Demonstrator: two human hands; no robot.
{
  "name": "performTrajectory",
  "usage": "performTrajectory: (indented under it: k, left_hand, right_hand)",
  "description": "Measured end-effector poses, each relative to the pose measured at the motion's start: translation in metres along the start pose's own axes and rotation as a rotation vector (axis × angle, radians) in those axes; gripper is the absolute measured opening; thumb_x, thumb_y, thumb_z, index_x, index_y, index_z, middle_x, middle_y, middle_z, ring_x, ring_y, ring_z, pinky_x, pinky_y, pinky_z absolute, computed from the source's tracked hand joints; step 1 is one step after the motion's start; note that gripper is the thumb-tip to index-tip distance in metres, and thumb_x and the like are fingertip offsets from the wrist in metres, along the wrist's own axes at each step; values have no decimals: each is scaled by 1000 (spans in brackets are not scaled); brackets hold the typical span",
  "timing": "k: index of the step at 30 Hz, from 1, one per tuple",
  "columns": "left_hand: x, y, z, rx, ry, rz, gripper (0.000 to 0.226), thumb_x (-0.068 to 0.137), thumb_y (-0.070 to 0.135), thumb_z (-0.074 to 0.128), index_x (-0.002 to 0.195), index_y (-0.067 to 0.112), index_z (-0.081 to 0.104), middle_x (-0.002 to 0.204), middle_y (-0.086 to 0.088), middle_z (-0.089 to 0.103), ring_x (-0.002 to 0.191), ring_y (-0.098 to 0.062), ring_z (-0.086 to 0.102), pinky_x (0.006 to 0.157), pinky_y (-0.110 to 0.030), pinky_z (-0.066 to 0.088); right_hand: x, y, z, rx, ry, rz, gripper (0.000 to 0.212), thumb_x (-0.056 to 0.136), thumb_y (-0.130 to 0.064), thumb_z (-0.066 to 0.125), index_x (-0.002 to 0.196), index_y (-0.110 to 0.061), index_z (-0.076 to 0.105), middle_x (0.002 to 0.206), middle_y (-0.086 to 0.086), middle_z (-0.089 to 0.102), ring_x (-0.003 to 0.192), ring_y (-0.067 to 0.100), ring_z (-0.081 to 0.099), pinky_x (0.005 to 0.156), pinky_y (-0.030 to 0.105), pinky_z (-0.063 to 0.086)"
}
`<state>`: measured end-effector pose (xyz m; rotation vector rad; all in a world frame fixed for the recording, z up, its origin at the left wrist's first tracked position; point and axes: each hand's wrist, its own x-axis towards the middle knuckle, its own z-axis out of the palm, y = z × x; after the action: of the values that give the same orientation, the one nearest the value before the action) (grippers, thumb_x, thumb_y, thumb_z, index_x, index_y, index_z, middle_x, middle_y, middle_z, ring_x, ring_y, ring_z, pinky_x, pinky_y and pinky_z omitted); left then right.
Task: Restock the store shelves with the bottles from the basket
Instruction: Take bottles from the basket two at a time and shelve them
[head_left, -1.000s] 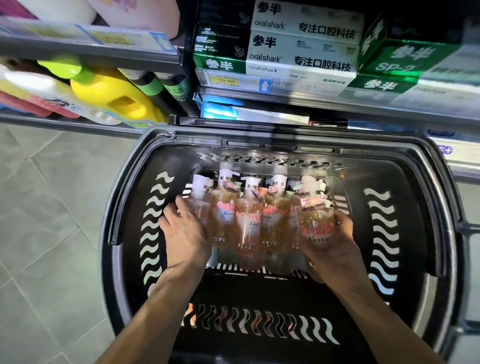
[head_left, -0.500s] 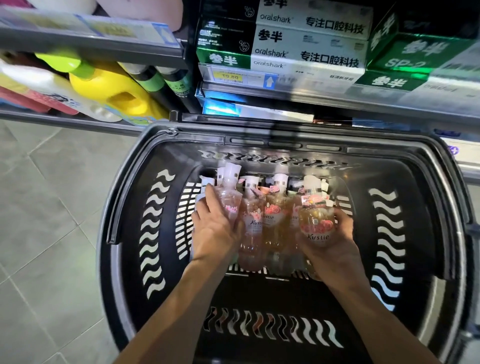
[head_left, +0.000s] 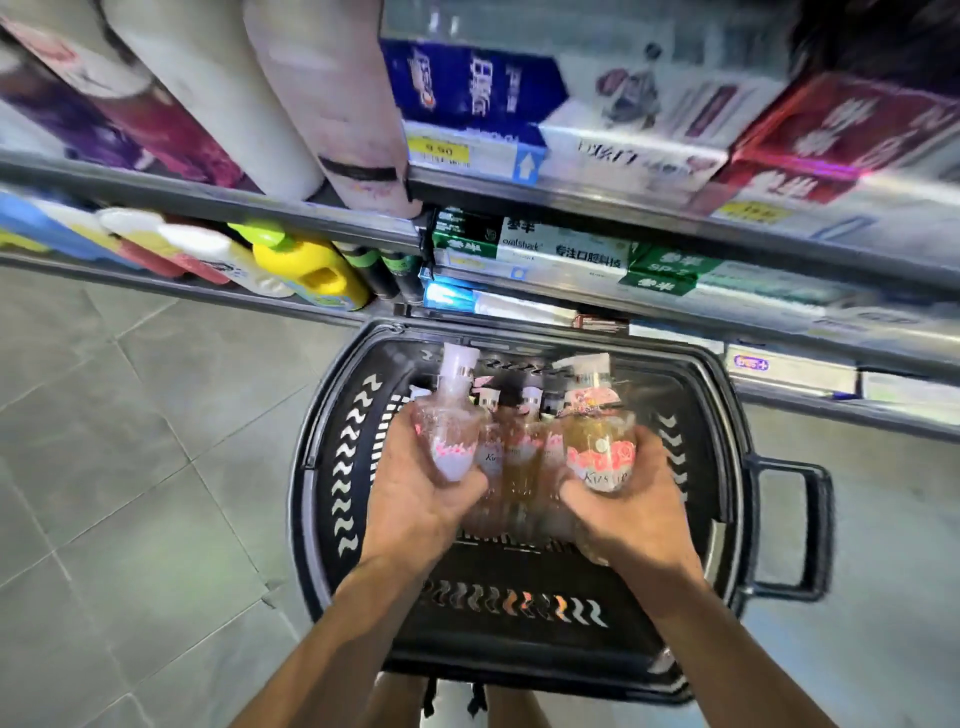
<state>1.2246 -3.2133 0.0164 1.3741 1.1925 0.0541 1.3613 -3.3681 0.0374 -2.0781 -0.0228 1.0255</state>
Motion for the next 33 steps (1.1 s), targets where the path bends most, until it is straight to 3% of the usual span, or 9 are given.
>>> performTrajectory:
  k: [2,5,8,11,15,19,25,30,33]
  left_hand:
    - [-33,44,-11,-99,-6,73,75,73,-8,78,128,35,48,118,2,71,108,-19,70,102,-49,51]
    - [-82,112,-28,-143,14,158,81,68,-16,81,129,26,48,117,1,72,109,-16,69,100,-36,53]
    - [-134,195,-54,-244,-4,253,78,67,-20,80,130,14,48,113,-6,72,99,-8,70,83,-18,54]
    - [-186,267,-85,-103,93,405,79,66,10,87,130,34,47,105,17,72,92,0,69,82,-23,55]
    - [-249,353,-130,-101,143,625,70,62,32,81,121,46,46,107,31,66,95,5,66,82,-14,49]
    - [-303,425,-170,-94,227,799,67,65,36,77,125,38,47,108,23,67,97,-4,67,86,-32,54]
    - [-368,504,-216,-124,363,971,74,64,43,80,129,31,48,113,18,68,102,-2,66,92,-33,54]
    - [-409,542,-243,-152,454,1052,81,63,40,84,133,29,46,115,24,65,101,11,62,87,-9,46]
    - [-431,556,-261,-168,518,1071,79,64,38,83,133,28,47,115,19,66,98,10,62,82,-6,45]
  right_hand:
    - [-32,-41,-11,8,36,-55,62,63,-36,85,107,-61,49,99,-13,77,85,13,76,80,48,62]
    - [-84,-109,-28,23,65,-153,71,56,-50,85,115,-59,48,105,-18,75,96,4,72,90,39,58]
    - [-140,-179,-49,86,57,-274,72,68,-29,93,127,-38,51,106,-14,76,98,7,73,94,35,57]
    - [-199,-246,-73,112,79,-433,64,77,-12,88,126,-33,52,105,-12,75,95,6,72,87,21,55]
    - [-276,-332,-102,78,128,-634,62,75,-27,87,122,-44,49,101,-26,71,87,-2,69,76,15,51]
    - [-340,-405,-122,138,177,-781,57,71,-28,87,112,-47,51,97,-27,70,83,-1,68,79,22,53]
    - [-407,-484,-140,229,157,-996,67,61,-43,82,121,-35,54,98,-17,73,82,1,69,78,25,53]
    - [-440,-528,-139,226,141,-1135,58,65,-38,88,113,-43,54,99,-29,70,87,-3,69,79,21,52]
    - [-456,-550,-134,217,105,-1202,57,69,-26,90,112,-39,54,96,-36,67,84,-7,67,73,11,48]
